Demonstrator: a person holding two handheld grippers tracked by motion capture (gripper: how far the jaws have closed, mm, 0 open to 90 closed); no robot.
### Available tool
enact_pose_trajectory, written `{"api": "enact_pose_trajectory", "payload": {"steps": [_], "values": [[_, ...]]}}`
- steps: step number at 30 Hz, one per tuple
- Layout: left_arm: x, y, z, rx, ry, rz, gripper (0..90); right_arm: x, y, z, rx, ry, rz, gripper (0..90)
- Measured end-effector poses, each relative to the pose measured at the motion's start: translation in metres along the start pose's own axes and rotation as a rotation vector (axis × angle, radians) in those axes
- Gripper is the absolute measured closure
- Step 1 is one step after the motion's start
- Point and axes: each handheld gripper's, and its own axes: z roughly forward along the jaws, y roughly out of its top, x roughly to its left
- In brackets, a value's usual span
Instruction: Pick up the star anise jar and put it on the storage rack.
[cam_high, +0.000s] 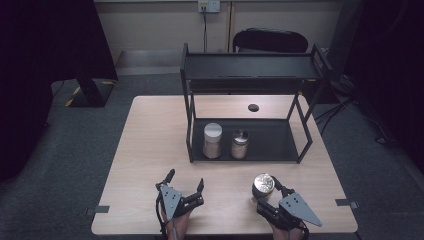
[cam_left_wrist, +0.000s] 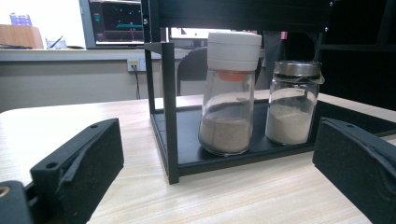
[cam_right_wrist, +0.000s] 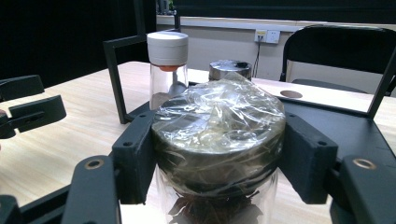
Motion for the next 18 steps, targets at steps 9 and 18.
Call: {"api": "enact_pose_trajectory", "payload": {"steps": [9, 18], "values": [[0.000, 0.000, 0.000, 0.000, 0.000, 0.000, 1.4, -0.005, 0.006, 0.006, -0.001, 0.005, -0.009, 34.6], [0.000, 0.000, 0.000, -0.001, 0.000, 0.000, 1.4, -0.011, 0.014, 0.012, -0.005, 0.008, -0.007, 34.6]]}}
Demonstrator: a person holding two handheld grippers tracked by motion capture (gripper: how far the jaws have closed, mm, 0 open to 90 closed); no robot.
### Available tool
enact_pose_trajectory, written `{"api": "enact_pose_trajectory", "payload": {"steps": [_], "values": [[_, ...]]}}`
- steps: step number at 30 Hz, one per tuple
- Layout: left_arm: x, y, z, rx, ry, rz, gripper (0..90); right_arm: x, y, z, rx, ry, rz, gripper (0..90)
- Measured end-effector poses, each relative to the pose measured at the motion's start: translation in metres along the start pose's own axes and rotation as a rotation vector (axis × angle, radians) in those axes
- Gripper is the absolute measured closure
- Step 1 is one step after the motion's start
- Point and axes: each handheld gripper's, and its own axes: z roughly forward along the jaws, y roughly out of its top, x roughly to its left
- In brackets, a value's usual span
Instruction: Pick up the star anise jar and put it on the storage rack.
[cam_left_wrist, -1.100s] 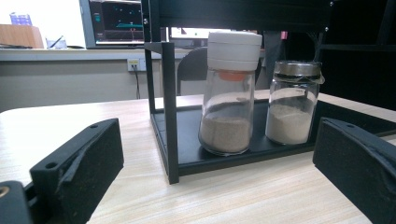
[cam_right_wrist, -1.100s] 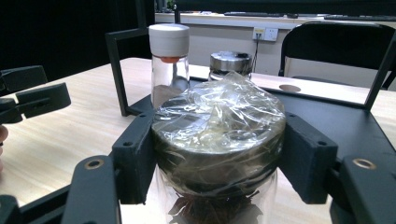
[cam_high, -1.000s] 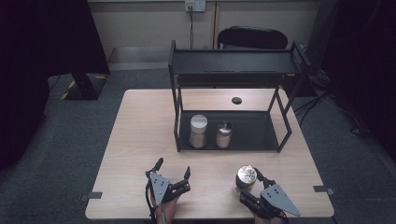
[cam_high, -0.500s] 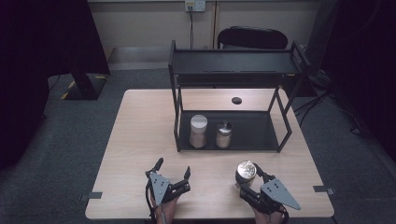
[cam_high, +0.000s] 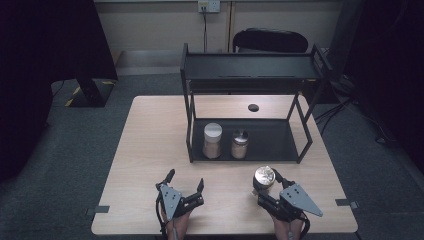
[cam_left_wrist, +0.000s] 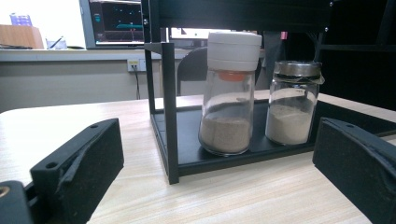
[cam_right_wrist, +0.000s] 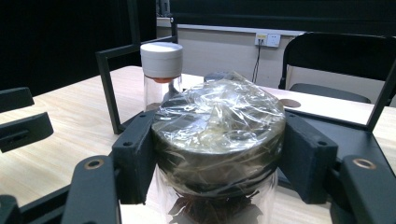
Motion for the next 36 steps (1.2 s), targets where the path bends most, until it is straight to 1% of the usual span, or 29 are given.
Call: {"api": "enact_pose_trajectory", "payload": {"steps": [6, 17, 22, 26, 32, 34, 36], "values": [[0.000, 0.000, 0.000, 0.001, 0.000, 0.000, 1.4, -0.004, 0.006, 0.005, -0.014, 0.015, 0.000, 34.6], [0.000, 0.000, 0.000, 0.001, 0.000, 0.000, 1.4, -0.009, 0.018, 0.013, -0.028, 0.010, -0.017, 34.5], [0.000, 0.000, 0.000, 0.001, 0.000, 0.000, 1.4, -0.012, 0.027, 0.020, -0.028, 0.009, -0.043, 34.5], [0.000, 0.000, 0.000, 0.001, 0.000, 0.001, 1.4, -0.015, 0.033, 0.024, -0.034, 0.005, -0.051, 34.5], [0.000, 0.000, 0.000, 0.001, 0.000, 0.001, 1.4, -0.020, 0.039, 0.029, -0.043, 0.005, -0.049, 34.6], [0.000, 0.000, 0.000, 0.001, 0.000, 0.000, 1.4, -0.025, 0.040, 0.034, -0.045, 0.016, -0.027, 34.6], [0.000, 0.000, 0.000, 0.001, 0.000, 0.000, 1.4, -0.025, 0.041, 0.036, -0.045, 0.008, -0.030, 34.6]]}}
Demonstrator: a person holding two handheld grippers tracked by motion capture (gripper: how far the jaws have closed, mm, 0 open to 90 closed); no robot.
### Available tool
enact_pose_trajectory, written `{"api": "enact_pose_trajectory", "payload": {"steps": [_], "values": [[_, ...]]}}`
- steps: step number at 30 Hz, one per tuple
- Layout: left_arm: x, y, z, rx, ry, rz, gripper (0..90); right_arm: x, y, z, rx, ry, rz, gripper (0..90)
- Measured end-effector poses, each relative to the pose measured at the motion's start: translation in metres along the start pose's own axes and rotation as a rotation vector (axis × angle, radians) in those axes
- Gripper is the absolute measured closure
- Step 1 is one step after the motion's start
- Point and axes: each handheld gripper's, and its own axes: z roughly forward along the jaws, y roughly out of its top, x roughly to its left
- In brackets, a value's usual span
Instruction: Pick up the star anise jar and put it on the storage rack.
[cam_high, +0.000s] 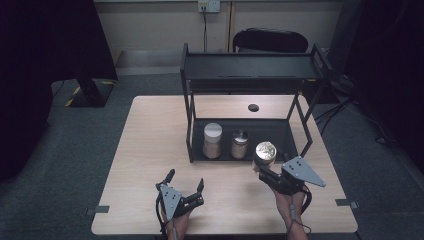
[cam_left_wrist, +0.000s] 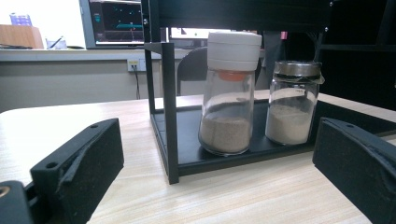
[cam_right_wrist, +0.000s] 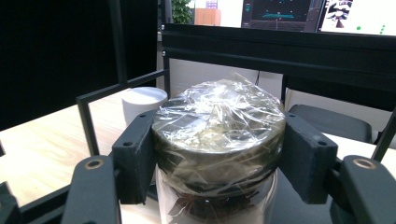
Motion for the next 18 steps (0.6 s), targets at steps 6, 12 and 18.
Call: {"api": "enact_pose_trajectory", "payload": {"steps": [6, 12, 18], "values": [[0.000, 0.000, 0.000, 0.000, 0.000, 0.000, 1.4, -0.006, 0.003, 0.007, 0.002, -0.012, 0.012, 34.6], [0.000, 0.000, 0.000, -0.001, 0.000, 0.000, 1.4, -0.011, 0.006, 0.014, 0.008, -0.028, 0.021, 34.5], [0.000, 0.000, 0.000, -0.001, 0.000, 0.000, 1.4, -0.015, 0.007, 0.020, 0.013, -0.043, 0.025, 34.6]]}}
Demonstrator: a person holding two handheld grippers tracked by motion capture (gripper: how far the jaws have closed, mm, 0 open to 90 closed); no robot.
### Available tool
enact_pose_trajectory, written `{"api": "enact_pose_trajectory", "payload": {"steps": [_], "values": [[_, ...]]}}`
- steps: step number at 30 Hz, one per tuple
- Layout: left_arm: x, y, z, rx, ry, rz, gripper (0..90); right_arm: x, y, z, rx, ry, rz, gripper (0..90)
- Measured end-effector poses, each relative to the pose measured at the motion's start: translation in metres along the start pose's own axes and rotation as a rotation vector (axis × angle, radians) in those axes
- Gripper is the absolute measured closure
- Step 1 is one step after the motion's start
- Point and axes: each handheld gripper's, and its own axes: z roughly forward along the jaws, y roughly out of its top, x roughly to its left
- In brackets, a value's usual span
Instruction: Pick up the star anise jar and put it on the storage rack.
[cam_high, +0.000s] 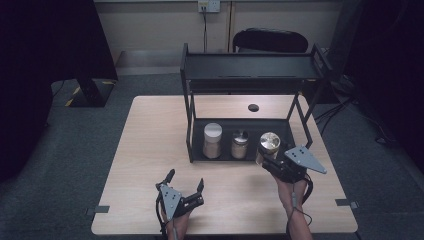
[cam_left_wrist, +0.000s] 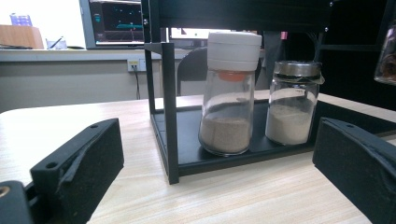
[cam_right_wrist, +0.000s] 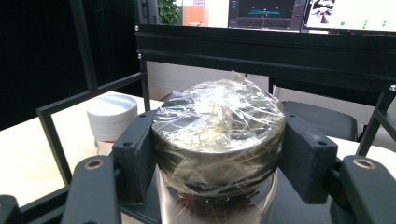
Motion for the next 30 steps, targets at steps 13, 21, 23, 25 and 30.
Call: {"api": "enact_pose_trajectory", "payload": {"steps": [13, 21, 23, 25, 30], "values": [[0.000, 0.000, 0.000, 0.000, 0.003, 0.000, 1.4, -0.008, 0.001, 0.020, 0.011, -0.041, 0.009, 34.6], [0.000, 0.000, 0.000, 0.000, 0.003, 0.000, 1.4, -0.013, -0.003, 0.031, 0.006, -0.047, -0.004, 34.5], [0.000, 0.000, 0.000, 0.000, 0.003, 0.000, 1.4, -0.014, -0.003, 0.033, 0.008, -0.048, 0.004, 34.6], [0.000, 0.000, 0.000, 0.000, 0.003, 0.000, 1.4, -0.014, -0.004, 0.036, 0.012, -0.053, 0.010, 34.6], [0.000, 0.000, 0.000, 0.000, 0.002, 0.000, 1.4, -0.015, -0.007, 0.043, 0.020, -0.058, 0.012, 34.6]]}}
